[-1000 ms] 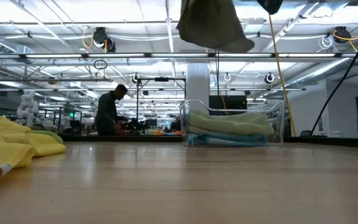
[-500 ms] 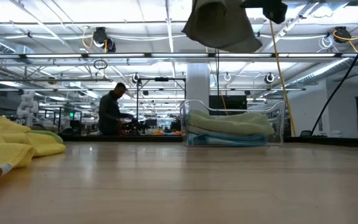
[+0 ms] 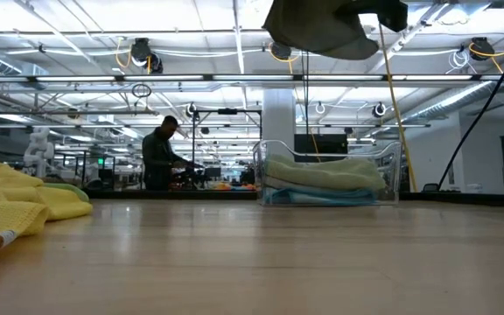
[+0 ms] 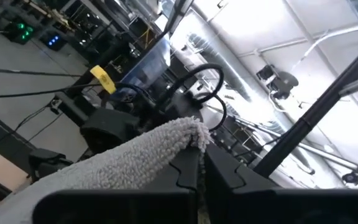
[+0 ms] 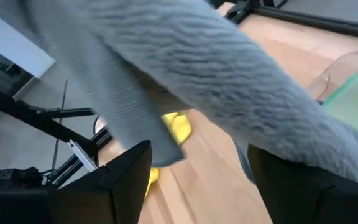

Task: Fold microfiber towels
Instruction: Fold the gray towel

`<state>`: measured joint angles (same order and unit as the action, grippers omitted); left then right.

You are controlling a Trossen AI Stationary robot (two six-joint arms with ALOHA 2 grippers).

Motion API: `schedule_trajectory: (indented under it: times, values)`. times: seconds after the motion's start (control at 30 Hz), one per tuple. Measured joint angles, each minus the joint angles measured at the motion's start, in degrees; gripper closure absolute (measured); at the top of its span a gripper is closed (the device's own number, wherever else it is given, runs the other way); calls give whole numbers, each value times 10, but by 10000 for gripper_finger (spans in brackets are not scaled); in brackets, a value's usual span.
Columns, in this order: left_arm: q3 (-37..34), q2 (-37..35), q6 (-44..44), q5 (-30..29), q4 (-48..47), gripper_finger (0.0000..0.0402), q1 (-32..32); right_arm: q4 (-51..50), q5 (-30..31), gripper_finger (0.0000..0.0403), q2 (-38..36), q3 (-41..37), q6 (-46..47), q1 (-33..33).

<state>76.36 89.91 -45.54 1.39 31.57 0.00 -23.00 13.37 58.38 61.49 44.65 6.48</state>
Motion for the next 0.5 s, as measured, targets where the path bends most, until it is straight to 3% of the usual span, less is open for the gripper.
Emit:
schedule_trajectory:
  times: [0.17,0.5]
  values:
    - [0,0,-11,1,8,394,4,34,-13,161,0,0,-58,0]
    - [0,0,-11,1,9,392,4,49,-19,230,2,0,-66,0]
